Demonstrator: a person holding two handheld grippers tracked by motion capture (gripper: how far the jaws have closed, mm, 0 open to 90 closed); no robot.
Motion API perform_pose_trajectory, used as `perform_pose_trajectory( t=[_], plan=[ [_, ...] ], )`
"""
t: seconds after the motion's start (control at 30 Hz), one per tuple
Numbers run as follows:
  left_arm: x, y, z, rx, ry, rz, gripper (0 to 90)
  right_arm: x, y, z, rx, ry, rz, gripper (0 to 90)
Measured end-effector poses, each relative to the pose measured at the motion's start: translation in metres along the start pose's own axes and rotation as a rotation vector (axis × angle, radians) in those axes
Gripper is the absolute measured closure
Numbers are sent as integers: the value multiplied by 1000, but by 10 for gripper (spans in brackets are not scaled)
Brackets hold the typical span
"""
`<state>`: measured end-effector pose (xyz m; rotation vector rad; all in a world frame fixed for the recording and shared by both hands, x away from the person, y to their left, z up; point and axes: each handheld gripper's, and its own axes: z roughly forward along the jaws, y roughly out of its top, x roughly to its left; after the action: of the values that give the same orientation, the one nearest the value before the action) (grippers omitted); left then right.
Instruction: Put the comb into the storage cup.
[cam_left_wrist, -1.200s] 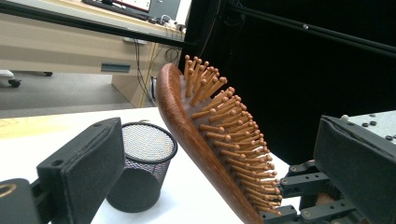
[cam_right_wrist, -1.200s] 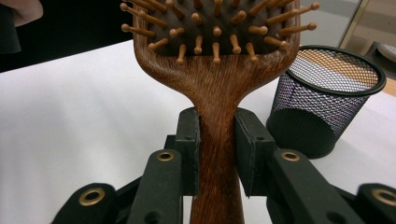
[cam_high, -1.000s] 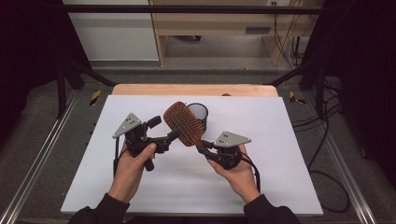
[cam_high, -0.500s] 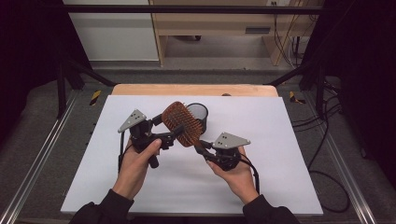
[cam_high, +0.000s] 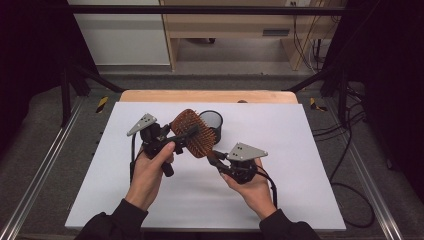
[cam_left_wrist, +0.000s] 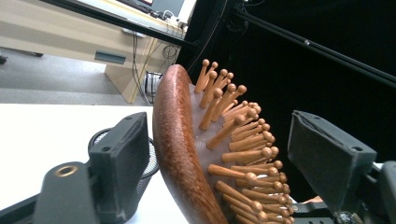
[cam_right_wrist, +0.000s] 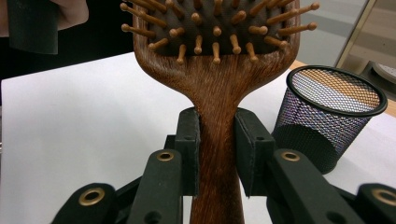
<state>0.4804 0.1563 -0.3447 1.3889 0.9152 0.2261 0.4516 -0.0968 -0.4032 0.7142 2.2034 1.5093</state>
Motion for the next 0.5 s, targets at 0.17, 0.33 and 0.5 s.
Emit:
perform_pose_trajectory(
  t=[0.17,0.33,0.5],
  plan=[
    [2,1,-1,-5,-14,-32,315,1,0,0,-3,-2,-2,729],
    [2,2,-1,0,-12,-46,355,1,0,1,-4,-2,-2,728],
    [3,2,-1,9,-2,-53,388,1,-1,2,-5,-4,-4,728]
  ],
)
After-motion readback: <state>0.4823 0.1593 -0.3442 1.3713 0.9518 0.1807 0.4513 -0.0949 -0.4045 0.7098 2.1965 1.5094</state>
